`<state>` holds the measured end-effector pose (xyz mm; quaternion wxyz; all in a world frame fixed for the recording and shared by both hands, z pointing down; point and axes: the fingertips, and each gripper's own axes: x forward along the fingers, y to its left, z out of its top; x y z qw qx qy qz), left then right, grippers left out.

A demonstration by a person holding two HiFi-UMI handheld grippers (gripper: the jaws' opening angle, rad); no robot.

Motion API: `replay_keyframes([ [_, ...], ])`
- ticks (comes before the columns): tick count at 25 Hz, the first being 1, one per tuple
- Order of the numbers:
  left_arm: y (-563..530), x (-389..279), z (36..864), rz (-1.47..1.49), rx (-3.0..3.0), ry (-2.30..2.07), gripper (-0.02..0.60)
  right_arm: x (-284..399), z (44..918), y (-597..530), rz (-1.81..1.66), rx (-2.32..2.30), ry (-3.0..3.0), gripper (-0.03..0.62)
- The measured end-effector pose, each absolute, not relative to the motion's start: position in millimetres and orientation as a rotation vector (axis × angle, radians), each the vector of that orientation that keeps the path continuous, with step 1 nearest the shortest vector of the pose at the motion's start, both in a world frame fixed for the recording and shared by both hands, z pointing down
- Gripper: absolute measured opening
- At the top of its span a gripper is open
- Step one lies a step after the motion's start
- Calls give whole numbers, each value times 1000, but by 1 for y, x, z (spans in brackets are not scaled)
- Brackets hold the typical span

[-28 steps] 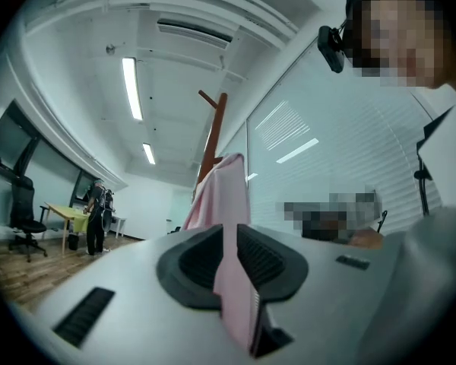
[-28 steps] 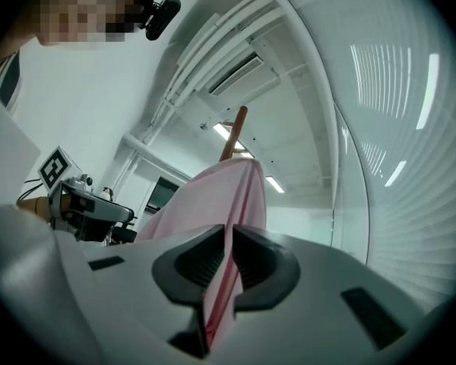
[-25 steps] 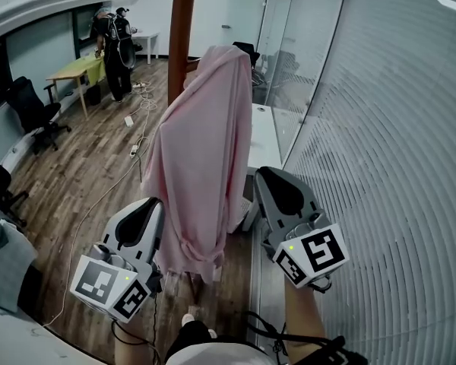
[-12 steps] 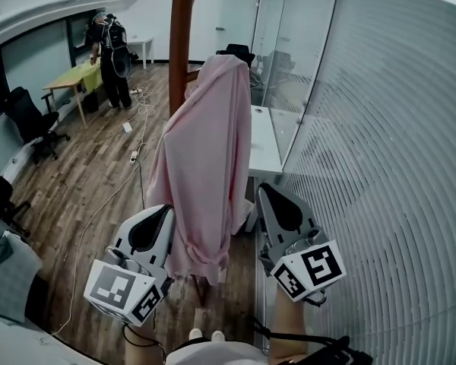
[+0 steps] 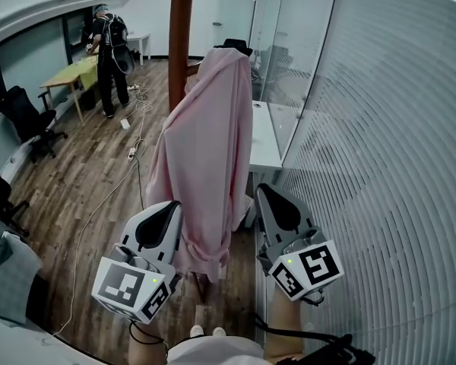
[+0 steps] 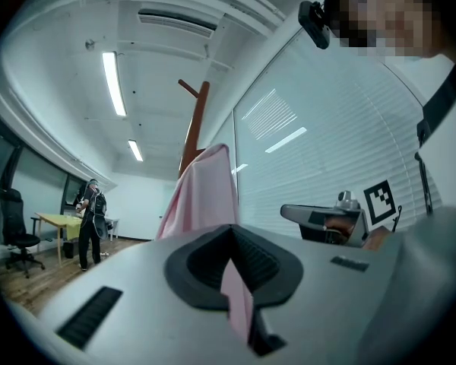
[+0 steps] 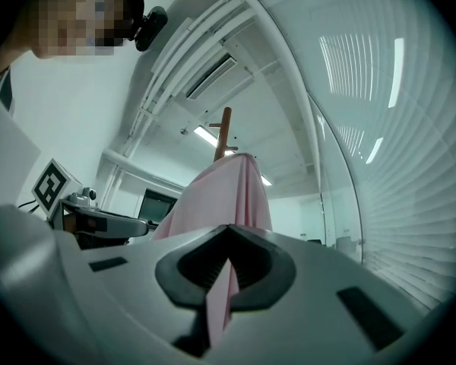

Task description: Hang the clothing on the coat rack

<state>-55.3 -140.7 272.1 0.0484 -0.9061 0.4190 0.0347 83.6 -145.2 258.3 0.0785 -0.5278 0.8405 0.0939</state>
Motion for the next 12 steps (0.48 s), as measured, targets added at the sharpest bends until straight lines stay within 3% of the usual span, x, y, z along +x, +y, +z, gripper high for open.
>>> replay_keyframes([
  [12,-143,-48,274,102,-2776,1248,11,78,263,-148,290,-1592,2539,20],
])
